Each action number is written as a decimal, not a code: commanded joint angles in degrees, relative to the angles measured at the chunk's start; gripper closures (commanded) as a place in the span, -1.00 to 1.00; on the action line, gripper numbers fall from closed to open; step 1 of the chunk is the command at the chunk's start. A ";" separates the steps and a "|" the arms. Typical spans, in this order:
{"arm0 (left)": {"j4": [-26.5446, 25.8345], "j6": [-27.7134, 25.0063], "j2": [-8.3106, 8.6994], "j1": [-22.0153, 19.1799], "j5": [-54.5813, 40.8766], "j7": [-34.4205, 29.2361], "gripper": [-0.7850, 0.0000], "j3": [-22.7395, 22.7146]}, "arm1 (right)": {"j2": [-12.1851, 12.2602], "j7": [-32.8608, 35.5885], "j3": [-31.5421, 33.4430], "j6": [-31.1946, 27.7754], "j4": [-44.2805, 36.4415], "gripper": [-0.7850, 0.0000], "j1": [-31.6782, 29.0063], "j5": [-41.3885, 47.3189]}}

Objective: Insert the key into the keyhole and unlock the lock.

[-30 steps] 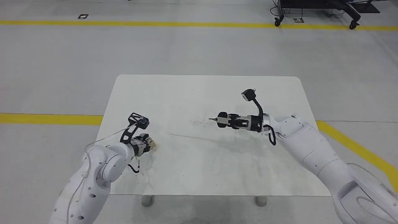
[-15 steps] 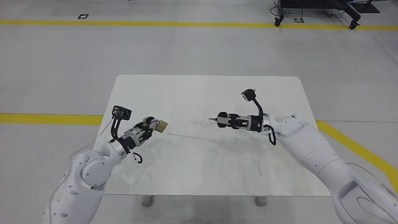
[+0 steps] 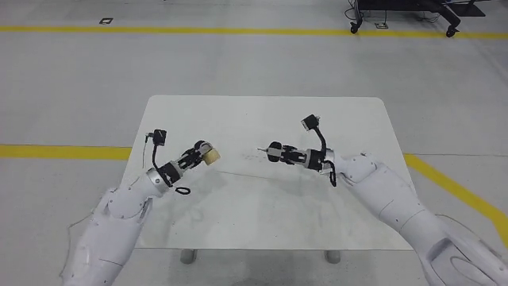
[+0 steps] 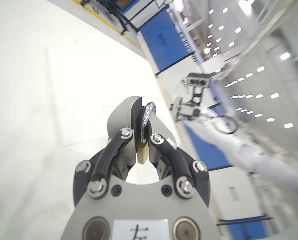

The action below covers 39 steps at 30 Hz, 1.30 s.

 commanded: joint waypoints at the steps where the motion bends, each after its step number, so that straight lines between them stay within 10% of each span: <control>1: 6.61 2.34 -1.12 -4.17 -15.17 -5.66 1.00 3.30 | -1.00 -1.28 -0.26 1.43 -0.34 1.00 -0.32 5.70; 5: 16.21 7.88 -3.20 -11.48 -22.72 -14.27 1.00 8.93 | -2.73 -2.72 -0.77 1.26 1.96 1.00 0.82 7.77; 14: 16.06 9.06 -3.24 -11.29 -21.75 -9.65 1.00 8.61 | -2.99 -3.85 -0.61 1.41 2.44 1.00 0.87 8.26; 27: 24.61 35.28 -6.26 -16.78 -37.04 -10.74 1.00 12.68 | -3.71 -11.46 0.17 13.89 -2.55 1.00 -0.79 2.79; 39: 24.61 35.28 -6.26 -16.78 -37.04 -10.74 1.00 12.68 | -3.74 -11.70 0.54 14.35 -3.54 1.00 -1.74 3.24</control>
